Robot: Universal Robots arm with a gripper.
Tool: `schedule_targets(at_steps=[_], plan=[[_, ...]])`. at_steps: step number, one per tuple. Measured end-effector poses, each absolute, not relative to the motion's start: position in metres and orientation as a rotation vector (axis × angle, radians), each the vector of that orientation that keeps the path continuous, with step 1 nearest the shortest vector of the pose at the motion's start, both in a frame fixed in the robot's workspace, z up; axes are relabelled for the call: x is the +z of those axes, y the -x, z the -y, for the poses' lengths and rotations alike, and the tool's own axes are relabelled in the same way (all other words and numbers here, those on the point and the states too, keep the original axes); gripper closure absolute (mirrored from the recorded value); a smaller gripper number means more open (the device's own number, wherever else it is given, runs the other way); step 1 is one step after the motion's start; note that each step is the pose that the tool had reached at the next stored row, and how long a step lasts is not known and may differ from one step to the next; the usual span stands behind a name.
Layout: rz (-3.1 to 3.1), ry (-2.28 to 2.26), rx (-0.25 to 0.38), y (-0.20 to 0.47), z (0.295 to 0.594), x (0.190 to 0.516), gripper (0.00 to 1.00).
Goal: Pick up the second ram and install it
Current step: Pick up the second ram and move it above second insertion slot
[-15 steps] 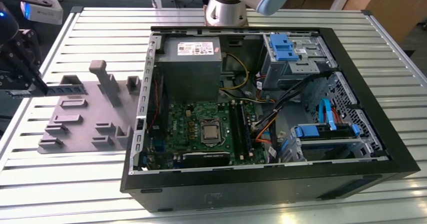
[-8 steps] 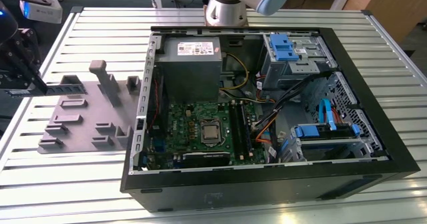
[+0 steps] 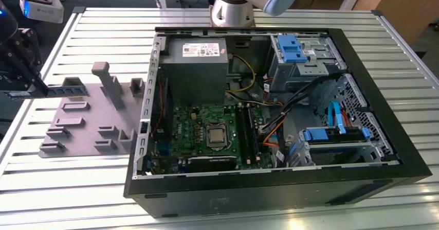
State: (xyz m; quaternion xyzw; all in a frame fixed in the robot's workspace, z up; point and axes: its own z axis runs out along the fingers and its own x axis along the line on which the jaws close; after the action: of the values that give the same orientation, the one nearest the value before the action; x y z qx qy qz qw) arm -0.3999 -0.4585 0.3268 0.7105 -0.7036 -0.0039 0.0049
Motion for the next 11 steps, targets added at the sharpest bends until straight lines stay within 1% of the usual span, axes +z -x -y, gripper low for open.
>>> schedule_targets(at_steps=[11], plan=[[2.204,-2.225,-0.012,0.3977,0.4585,0.3267,0.86]])
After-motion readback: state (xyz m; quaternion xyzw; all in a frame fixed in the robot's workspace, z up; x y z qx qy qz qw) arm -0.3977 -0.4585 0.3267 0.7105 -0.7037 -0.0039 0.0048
